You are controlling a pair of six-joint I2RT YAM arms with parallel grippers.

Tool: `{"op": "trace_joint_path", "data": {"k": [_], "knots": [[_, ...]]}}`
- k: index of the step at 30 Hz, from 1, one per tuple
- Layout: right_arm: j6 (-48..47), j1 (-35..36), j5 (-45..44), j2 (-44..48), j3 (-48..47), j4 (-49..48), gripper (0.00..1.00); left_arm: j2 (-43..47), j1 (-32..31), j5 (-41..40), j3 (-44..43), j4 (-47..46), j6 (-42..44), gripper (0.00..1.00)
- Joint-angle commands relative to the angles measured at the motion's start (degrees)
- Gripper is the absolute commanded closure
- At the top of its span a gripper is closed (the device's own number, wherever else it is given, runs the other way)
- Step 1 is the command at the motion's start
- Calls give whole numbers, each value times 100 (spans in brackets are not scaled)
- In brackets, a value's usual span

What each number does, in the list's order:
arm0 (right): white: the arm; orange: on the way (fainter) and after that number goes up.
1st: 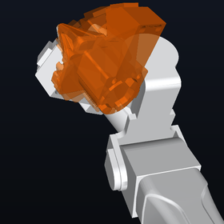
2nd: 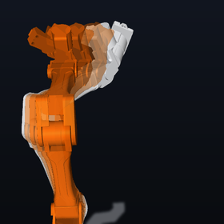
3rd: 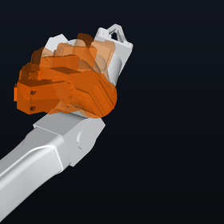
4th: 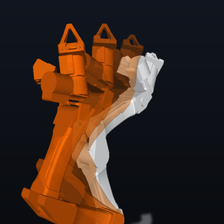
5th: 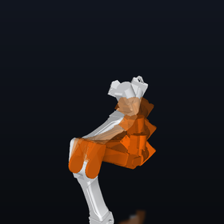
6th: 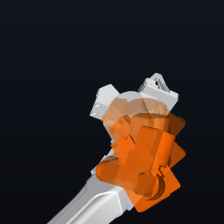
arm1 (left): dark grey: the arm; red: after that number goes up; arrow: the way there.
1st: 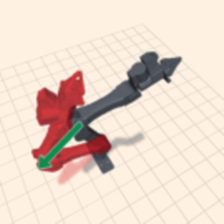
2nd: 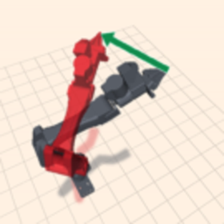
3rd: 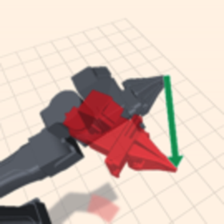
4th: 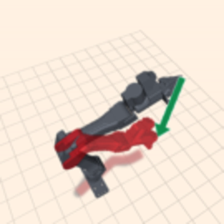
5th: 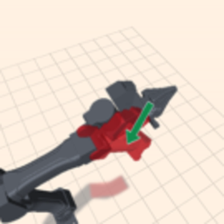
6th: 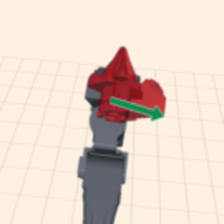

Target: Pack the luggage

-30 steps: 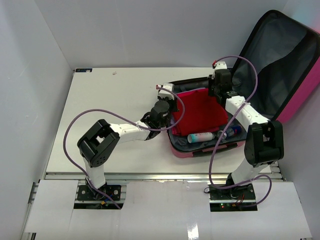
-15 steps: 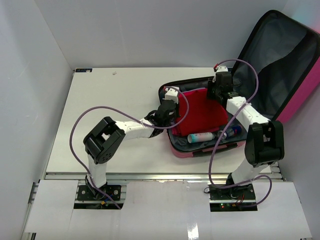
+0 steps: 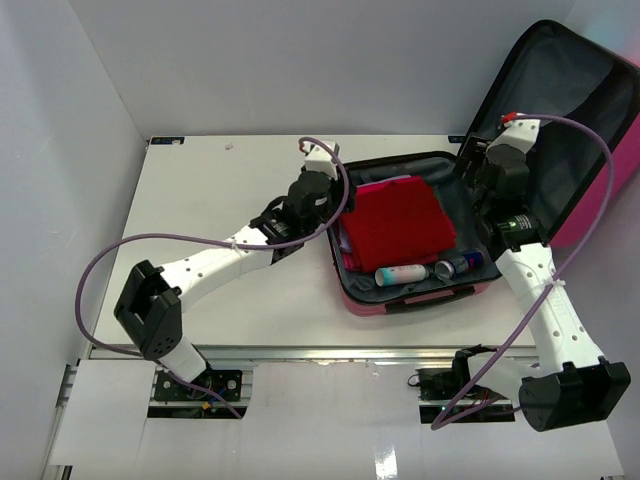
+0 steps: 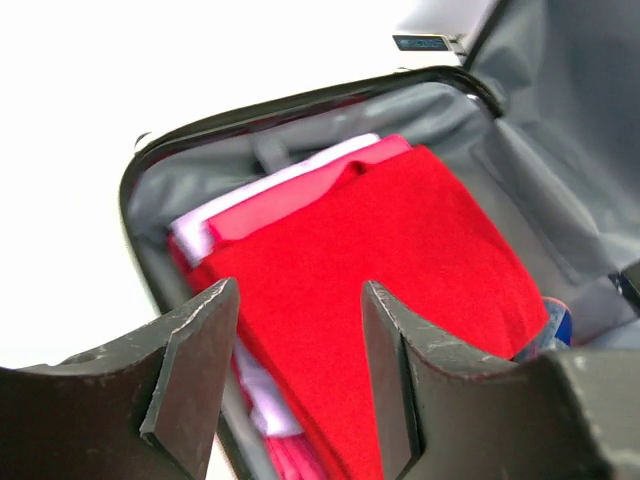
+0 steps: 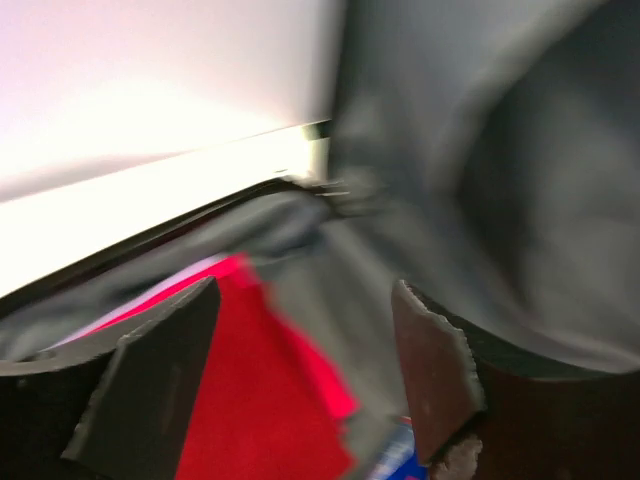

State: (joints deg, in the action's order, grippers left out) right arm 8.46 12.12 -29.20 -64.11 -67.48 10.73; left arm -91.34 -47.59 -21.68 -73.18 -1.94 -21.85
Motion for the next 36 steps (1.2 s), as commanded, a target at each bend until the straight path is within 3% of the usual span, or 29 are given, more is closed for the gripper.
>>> {"op": "trace_joint_path", "data": {"k": [1, 4, 10, 16, 24, 28, 31, 36], "knots": [[65, -25, -2368, 178, -127, 220, 21, 160, 491, 381, 464, 919, -1109, 37], [-175, -167, -2843, 29, -351, 94, 17, 127, 607, 839, 993, 498, -1265, 37], [-187, -588, -3253, -149, -404, 92, 15, -429, 610, 1106, 947, 358, -1190, 36], [-267, -715, -3753, 187, 49, -520, 16, -685, 619, 1204, 917, 225, -1116, 36], [84, -1774, -3075, 311, 843, -989, 20, -1193, 645, 1472, 753, -131, -979, 45], [165, -1971, -3018, 279, 1115, -1408, 22, -1330, 646, 1401, 660, -174, -952, 70], [156, -2288, -2744, 232, 1210, -1692, 29, -1377, 671, 1307, 604, -114, -926, 100], [271, -2602, -2156, 266, 1526, -2136, 40, -1369, 689, 1137, 515, -24, -907, 100]]}}
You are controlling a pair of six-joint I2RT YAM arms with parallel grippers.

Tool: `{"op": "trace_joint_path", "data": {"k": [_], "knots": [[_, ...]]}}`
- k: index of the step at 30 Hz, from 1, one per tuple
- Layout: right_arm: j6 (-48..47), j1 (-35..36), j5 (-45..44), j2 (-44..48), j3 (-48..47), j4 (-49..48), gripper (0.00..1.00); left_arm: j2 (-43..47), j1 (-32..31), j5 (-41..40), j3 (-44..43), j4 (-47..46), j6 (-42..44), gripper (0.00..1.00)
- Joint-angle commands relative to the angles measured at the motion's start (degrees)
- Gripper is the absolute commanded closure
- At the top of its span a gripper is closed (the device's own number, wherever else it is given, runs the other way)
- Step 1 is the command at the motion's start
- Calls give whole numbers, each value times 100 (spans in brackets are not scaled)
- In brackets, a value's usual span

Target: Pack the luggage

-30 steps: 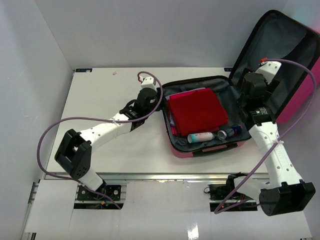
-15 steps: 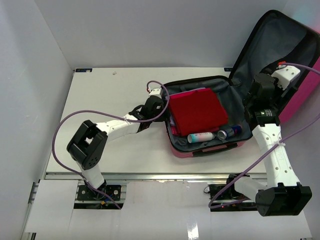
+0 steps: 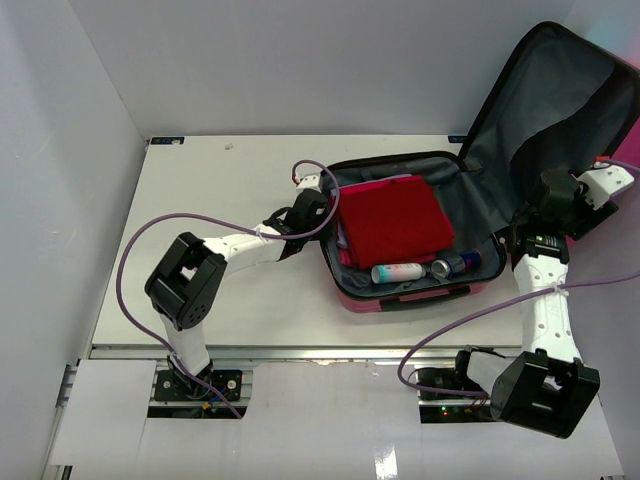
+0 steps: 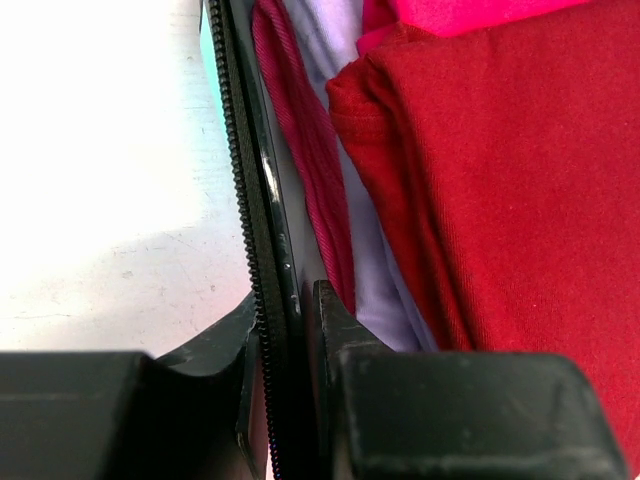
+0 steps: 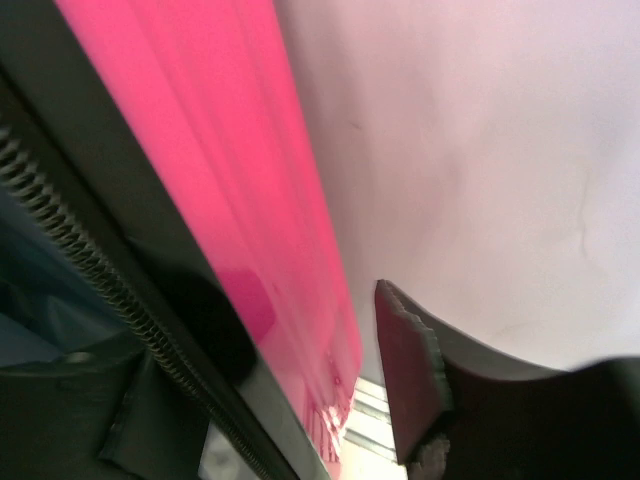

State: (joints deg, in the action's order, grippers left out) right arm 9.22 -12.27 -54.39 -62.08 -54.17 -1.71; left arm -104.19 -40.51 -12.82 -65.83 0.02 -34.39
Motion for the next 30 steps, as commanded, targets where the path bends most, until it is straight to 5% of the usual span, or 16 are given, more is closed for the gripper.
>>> {"op": "trace_joint_path", "data": {"k": [1, 3, 10, 16, 30], "knots": [[210, -195, 446, 43, 190, -930, 44, -84, -18, 194, -252, -173, 378, 100], [220, -267, 725, -22, 187, -1014, 49, -58, -9, 27, -272, -125, 433, 100], [123, -329, 1557, 52, 115, -943, 92, -23, 61, 40, -172, -407, 625, 100], [-225, -138, 3246, 161, 245, -1503, 92, 168, 164, -390, 29, -473, 671, 100], [-2002, 2033, 3398, 1493, 1628, -2694, 92, 501, 571, -300, 323, -650, 332, 100]]}}
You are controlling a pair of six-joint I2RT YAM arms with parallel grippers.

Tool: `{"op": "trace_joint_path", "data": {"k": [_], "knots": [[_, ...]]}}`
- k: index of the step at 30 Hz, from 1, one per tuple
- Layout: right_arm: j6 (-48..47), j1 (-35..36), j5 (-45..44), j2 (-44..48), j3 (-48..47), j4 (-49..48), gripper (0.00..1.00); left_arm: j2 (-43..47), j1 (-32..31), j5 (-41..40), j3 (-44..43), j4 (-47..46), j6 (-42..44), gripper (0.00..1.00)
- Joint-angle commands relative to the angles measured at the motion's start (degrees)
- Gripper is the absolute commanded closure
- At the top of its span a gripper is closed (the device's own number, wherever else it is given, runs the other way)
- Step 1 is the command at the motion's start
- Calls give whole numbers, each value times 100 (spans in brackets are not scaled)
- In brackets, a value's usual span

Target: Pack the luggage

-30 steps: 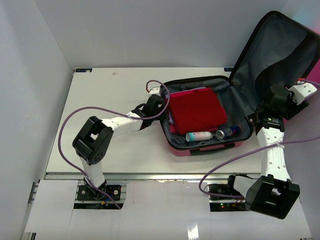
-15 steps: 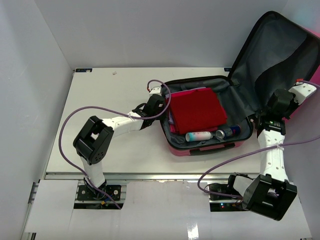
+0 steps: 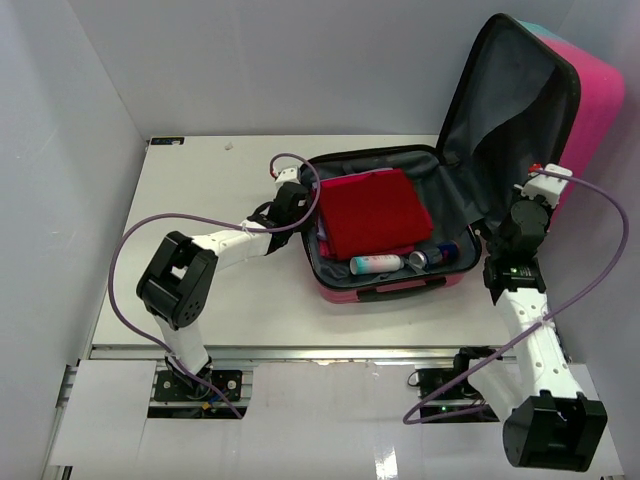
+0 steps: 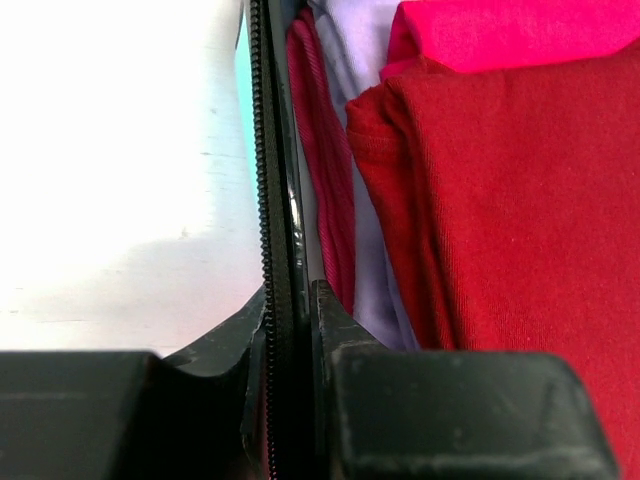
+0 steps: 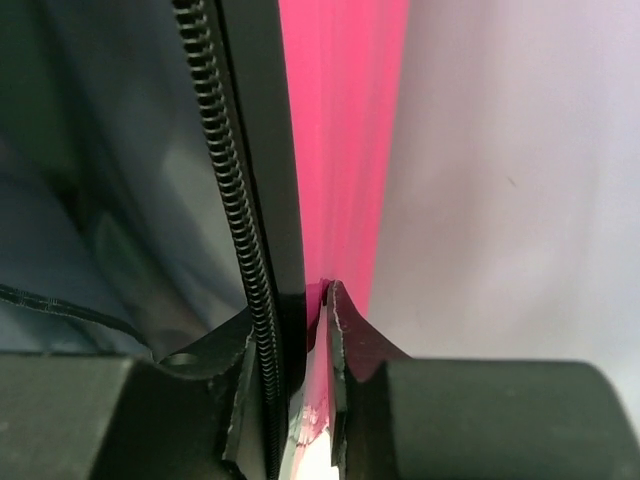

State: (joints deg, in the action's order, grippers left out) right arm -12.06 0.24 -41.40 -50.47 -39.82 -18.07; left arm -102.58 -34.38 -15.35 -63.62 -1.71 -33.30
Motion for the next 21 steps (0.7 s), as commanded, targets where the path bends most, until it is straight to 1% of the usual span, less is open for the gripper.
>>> {"op": "trace_joint_path", "data": {"k": [1, 8, 11, 13, 15, 18, 21], "knots": [[32, 897, 2052, 400, 250, -1065, 92, 352, -40, -60, 117, -495, 219, 100], [-570, 1935, 1670, 826, 452, -1072, 92, 549, -25, -125, 152, -556, 155, 100], [-706, 2340, 1443, 981, 483, -798, 92, 668, 1, -152, 201, -581, 118, 100], [-606, 2536, 1369, 1111, 565, -586, 92, 753, 38, -133, 156, -530, 103, 100], [-513, 2693, 1506, 1263, 791, -564, 92, 825, 52, -126, 109, -476, 96, 100], [-279, 2751, 2092, 1521, 1019, -526, 92, 1012, 54, -209, 103, -454, 96, 100], [-115, 2766, 2355, 1670, 1203, -532, 91, 1125, 81, -249, 87, -429, 73, 100]]}}
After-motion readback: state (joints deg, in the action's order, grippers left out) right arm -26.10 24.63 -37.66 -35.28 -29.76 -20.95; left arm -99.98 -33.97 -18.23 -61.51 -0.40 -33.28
